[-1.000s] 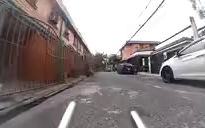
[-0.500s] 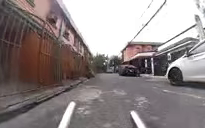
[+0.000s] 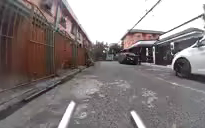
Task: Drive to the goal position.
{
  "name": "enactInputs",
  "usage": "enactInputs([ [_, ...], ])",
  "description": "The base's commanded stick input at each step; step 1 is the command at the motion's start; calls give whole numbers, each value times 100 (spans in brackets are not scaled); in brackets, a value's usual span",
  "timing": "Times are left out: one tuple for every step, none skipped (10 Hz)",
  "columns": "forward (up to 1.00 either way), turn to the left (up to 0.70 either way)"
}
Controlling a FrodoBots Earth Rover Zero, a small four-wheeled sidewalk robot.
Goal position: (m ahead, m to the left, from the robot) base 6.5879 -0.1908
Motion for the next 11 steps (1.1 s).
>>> enactInputs([
  [85, 0],
  [85, 0],
  [85, 0],
  [85, 0],
  [85, 0],
  [85, 0],
  [85, 0],
  [85, 0],
  [85, 0],
  [85, 0],
  [85, 0],
])
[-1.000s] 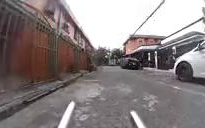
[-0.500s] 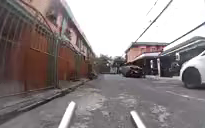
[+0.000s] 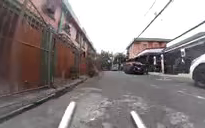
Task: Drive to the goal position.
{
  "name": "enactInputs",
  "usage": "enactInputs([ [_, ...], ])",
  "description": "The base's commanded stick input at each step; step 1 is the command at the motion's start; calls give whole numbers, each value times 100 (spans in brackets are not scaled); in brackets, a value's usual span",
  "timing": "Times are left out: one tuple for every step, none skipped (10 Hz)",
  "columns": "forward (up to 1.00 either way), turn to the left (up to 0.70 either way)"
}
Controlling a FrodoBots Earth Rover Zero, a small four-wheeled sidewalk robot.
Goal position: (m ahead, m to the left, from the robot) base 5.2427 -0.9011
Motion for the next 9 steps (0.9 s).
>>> enactInputs([
  [85, 0],
  [85, 0],
  [85, 0],
  [85, 0],
  [85, 0],
  [85, 0],
  [85, 0],
  [85, 0],
  [85, 0],
])
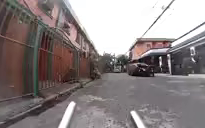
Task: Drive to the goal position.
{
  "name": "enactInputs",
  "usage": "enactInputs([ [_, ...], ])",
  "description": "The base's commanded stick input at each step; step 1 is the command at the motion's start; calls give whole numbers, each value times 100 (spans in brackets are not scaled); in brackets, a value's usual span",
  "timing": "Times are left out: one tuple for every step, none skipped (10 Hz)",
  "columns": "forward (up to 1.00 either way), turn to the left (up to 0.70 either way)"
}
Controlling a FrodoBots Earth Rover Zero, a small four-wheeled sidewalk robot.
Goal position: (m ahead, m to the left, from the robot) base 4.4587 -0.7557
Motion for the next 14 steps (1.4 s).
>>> enactInputs([
  [85, 0],
  [85, 0],
  [85, 0],
  [85, 0],
  [85, -21],
  [85, -17],
  [85, 0],
  [85, 0],
  [85, 0],
  [85, 0],
  [85, 0],
  [85, 0],
  [85, 0],
  [85, 0],
])
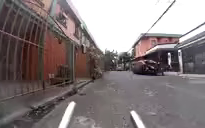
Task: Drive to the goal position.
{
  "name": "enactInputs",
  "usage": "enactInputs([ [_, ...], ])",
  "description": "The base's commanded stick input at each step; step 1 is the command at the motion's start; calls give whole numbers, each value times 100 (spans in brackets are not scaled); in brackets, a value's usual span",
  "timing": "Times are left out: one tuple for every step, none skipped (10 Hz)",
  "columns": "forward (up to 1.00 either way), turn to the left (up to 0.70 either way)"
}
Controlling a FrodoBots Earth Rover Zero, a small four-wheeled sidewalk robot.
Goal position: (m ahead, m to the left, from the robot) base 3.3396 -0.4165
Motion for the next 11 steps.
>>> enactInputs([
  [85, 0],
  [85, 0],
  [85, -10],
  [85, -24],
  [85, -34],
  [85, -34],
  [85, -34],
  [85, -26],
  [85, -1],
  [85, 0],
  [85, 0],
])
